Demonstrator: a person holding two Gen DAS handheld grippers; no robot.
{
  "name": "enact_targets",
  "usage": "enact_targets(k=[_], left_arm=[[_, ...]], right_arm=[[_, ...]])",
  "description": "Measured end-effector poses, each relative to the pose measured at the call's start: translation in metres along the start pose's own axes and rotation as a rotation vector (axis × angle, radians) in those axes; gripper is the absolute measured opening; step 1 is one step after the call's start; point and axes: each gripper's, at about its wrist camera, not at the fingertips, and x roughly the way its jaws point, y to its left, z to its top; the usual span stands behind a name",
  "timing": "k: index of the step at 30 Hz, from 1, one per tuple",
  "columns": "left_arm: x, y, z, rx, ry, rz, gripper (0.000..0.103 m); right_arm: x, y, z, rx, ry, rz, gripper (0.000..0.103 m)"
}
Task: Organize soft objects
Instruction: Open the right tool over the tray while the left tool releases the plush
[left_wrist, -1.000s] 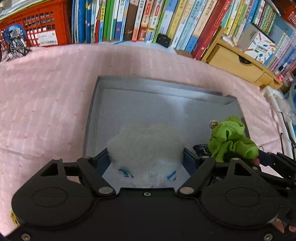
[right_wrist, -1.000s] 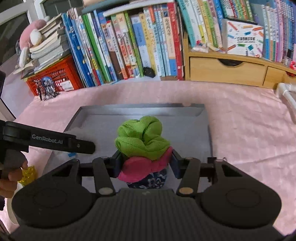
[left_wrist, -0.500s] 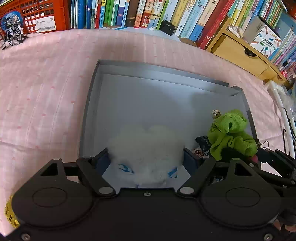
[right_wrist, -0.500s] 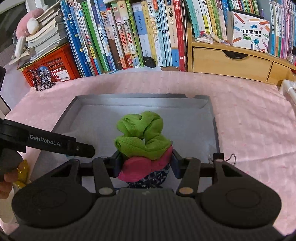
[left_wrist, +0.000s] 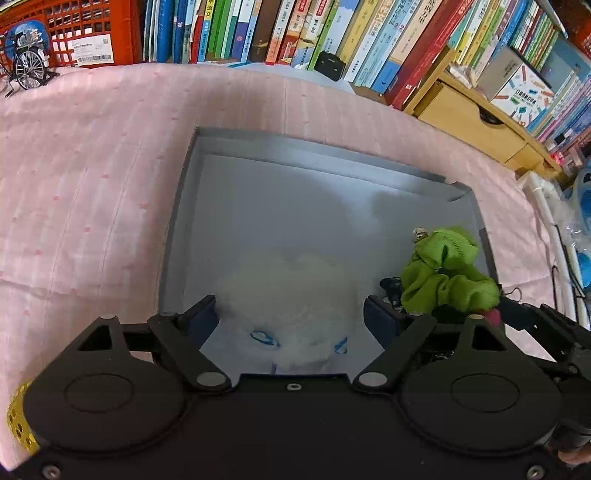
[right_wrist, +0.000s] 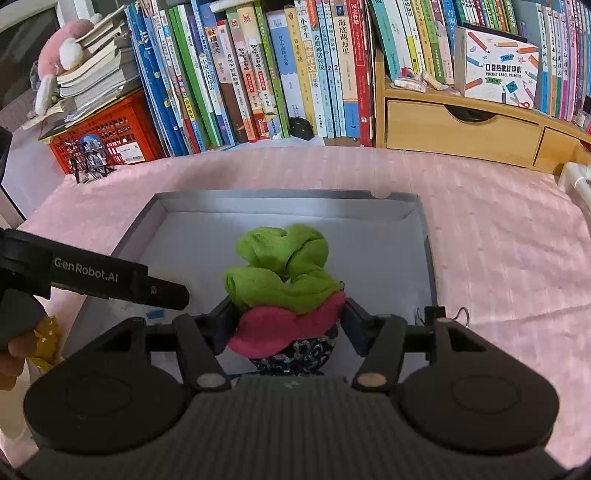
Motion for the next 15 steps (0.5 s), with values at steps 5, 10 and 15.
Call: enact_targets(k=[5,10,15], left_arm=[[-0.012,-0.001,-0.005,0.023,-0.034,0.004,0.086],[-0.024,-0.002,-0.010,0.044,-0.069,-0.003,0.086],[-0.039,-0.002,-0.019,0.060,-0.101,-0.025,0.086]], right_arm=[[-0.007,0.002,0.000,-0.008,-0.017,0.003,0.079],[-0.017,0.003,-0.001,-0.008,-0.039,0.009,0.082],[-0.028,0.003,-0.003,-0.009,-0.061,0.021,0.082]])
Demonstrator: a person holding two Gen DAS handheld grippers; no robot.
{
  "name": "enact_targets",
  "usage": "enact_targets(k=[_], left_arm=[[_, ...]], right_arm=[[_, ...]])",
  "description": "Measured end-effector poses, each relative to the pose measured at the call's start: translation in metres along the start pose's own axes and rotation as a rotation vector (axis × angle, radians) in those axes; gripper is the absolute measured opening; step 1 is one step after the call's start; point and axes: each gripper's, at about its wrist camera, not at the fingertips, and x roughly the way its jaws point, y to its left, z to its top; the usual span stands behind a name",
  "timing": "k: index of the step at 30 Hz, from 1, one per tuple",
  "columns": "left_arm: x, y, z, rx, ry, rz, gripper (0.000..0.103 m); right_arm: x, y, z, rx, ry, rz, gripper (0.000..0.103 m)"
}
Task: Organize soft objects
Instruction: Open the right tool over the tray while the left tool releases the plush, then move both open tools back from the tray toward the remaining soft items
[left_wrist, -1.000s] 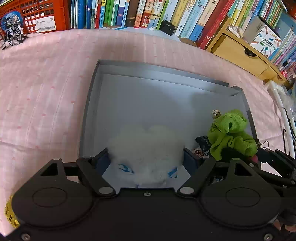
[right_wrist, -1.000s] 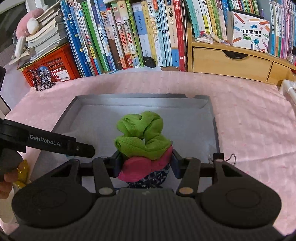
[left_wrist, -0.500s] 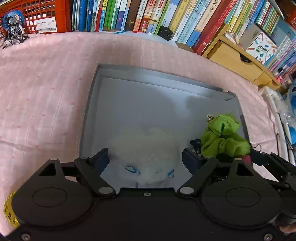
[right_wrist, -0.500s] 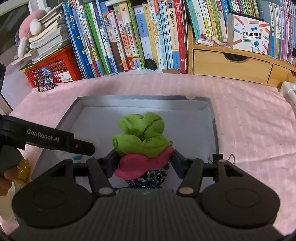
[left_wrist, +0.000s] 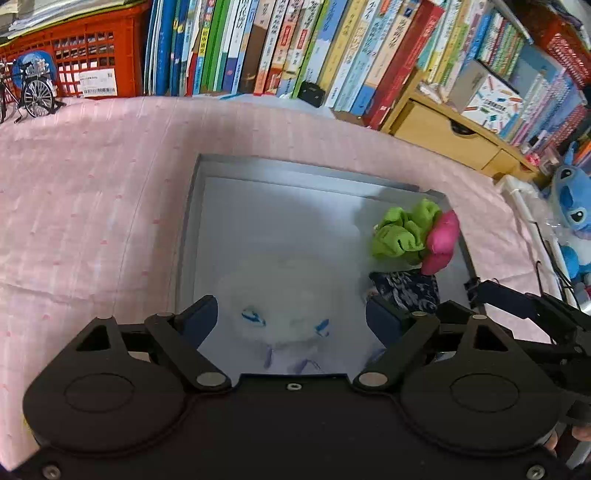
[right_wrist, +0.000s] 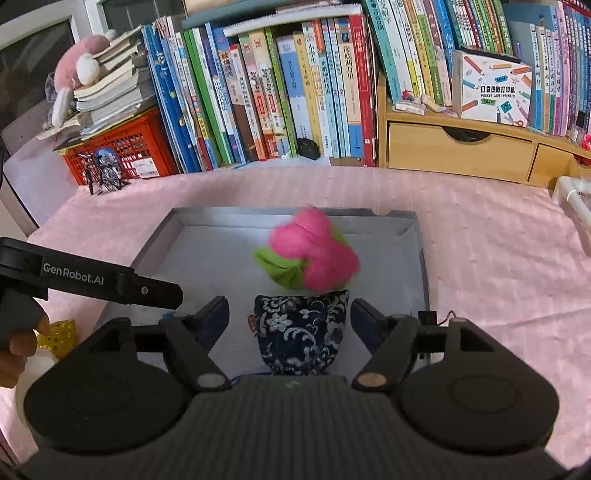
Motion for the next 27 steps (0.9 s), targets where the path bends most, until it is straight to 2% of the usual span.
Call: enact_targets(k=[9,16,21,27], left_arm=[[-0.035,-0.001,-0.026,0.061,-0.098,-0.017,0.087],[-0.065,0.005,-0.055,0.090,-0.170,-0.067,0.089],[-0.083,0.008,-0.083,0.129,-0.225,-0.075,0.090],[-0.098,0.015,-0.120,0.114,-0.306,-0.095,0.092]], right_arm=[[-0.033,0.000,-0.015,-0.021,-0.071,0.019,0.085],[-0.063,-0.005,-0.031,-0.017,-0.131,0.032,0.085],[-0.085,-0.009,-0.051,-0.028,-0.176,0.002,0.086],[-0.106,-0.012,-0.079,-0.050,-0.241,-0.061,0.088]])
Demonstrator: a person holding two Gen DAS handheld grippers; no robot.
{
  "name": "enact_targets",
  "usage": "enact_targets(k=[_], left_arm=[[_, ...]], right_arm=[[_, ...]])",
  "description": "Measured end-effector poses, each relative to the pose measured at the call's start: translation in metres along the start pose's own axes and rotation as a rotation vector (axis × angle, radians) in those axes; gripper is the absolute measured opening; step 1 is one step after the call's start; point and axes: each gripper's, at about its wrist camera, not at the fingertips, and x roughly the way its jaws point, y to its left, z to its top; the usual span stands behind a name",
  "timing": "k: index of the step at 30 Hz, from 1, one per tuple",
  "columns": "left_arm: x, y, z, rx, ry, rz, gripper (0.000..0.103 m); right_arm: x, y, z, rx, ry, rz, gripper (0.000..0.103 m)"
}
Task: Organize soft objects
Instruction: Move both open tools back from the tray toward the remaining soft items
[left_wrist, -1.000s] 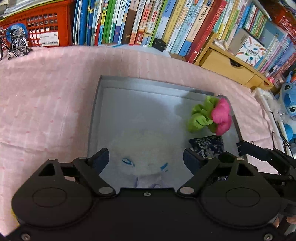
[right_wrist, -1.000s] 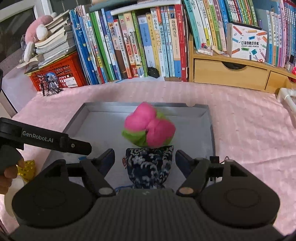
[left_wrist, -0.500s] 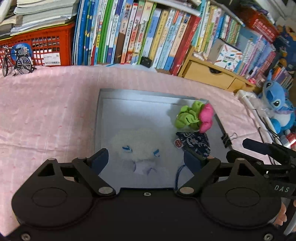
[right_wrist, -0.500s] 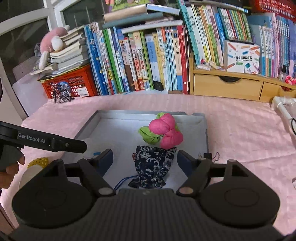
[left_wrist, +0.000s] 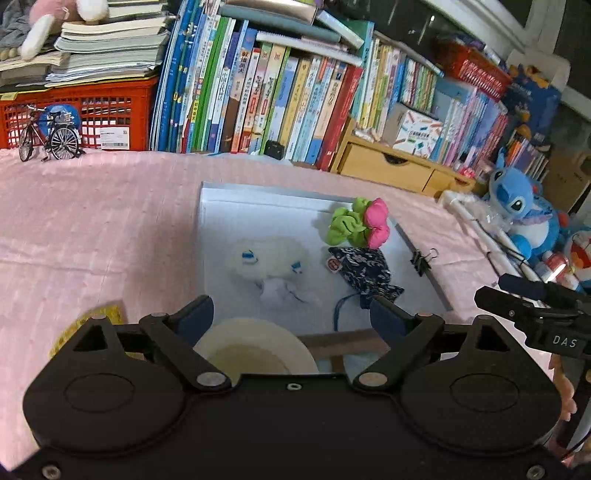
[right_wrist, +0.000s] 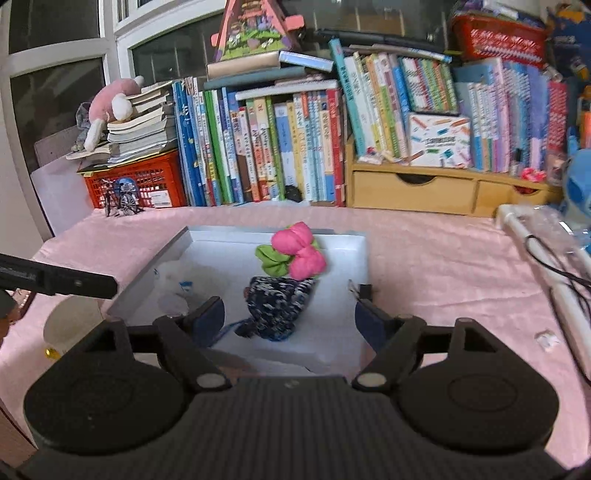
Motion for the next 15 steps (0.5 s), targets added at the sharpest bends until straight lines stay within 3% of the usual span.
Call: enact_targets(k=[4,15], left_arm=[[-0.020,-0.009,-0.019,0.055,-0.088,0.021,0.092],[-0.059,-0.023,-0.044,0.133,-0.200,0.013,0.094]], right_arm=[[-0.016,-0.003,-0.017,-0.008,-0.043,-0.034,0.088],[-0.036,-0.005,-0.045,-0.039,-0.097,-0.105,0.092]])
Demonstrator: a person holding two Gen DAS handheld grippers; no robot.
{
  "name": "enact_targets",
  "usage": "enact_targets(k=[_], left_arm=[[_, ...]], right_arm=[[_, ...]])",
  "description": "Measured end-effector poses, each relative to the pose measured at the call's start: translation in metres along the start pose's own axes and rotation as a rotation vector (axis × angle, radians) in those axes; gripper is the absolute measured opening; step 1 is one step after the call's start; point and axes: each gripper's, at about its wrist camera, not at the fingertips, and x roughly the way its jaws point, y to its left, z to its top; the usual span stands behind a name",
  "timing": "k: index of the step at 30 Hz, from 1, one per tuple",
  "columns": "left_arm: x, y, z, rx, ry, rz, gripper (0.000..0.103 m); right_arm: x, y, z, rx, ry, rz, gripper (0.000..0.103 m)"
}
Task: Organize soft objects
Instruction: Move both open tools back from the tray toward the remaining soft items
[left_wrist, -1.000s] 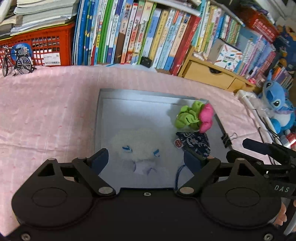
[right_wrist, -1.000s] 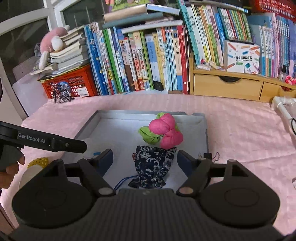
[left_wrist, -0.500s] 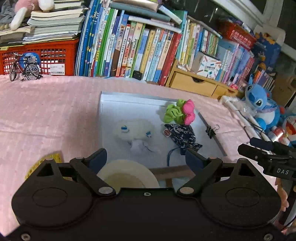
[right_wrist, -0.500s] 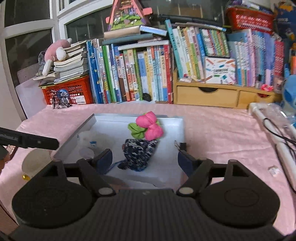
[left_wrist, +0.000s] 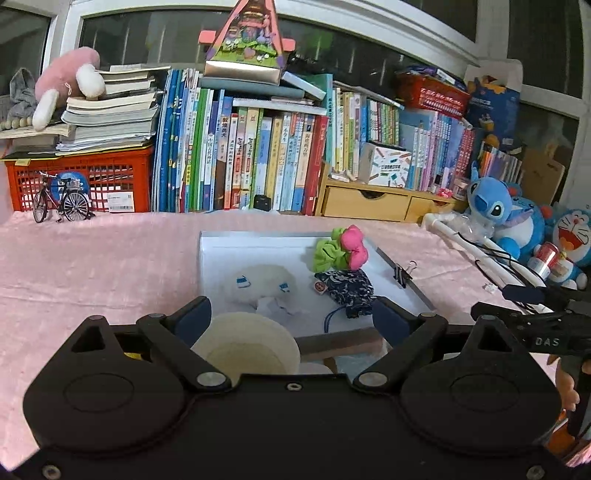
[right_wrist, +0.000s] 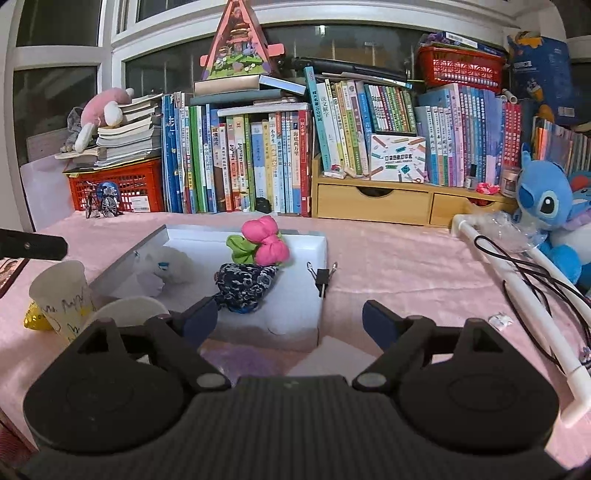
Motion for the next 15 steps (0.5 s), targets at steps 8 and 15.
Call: enact_targets(k=[8,15], left_arm=[[-0.018,-0.005,-0.025,0.017,-0.010,-0.015,0.094],[-0.035,-0.012,-0.045,0.057,-0.041,-0.006,0.095]], right_arm=[[-0.005,-0.001,-0.011,0.008,-0.025,-0.012,0.093],[-0.006,-0.002,-0.020,0.001,-0.030,-0.032,0.097]])
